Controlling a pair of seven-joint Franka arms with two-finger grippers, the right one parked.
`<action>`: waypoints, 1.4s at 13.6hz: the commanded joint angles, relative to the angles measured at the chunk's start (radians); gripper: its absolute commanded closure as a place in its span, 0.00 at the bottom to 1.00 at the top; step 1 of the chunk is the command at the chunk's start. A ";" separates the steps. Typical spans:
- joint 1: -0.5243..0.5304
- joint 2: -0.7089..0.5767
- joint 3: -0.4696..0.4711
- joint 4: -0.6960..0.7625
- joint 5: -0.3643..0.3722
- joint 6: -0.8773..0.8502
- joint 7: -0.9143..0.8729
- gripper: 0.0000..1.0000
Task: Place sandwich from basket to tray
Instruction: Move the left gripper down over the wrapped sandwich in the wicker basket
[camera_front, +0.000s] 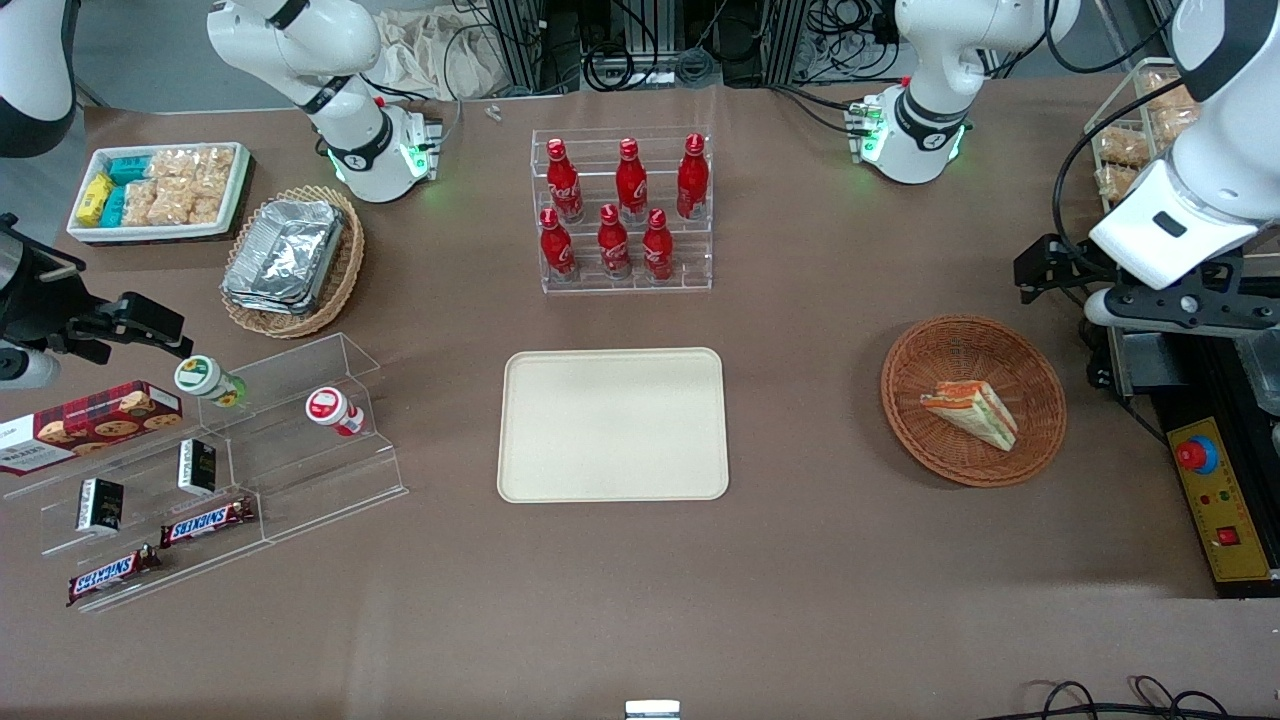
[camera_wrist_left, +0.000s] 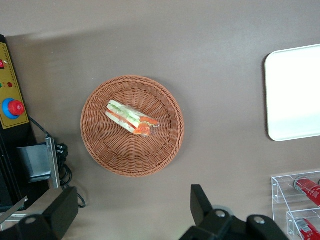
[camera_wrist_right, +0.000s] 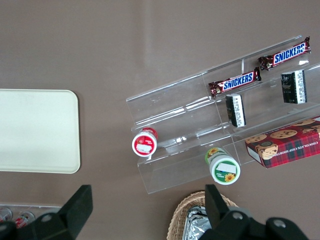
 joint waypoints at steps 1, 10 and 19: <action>-0.008 -0.002 0.010 0.018 -0.019 -0.036 -0.001 0.00; 0.162 0.132 0.004 0.004 -0.095 -0.033 -0.217 0.00; 0.208 0.194 -0.016 -0.337 -0.094 0.358 -0.675 0.00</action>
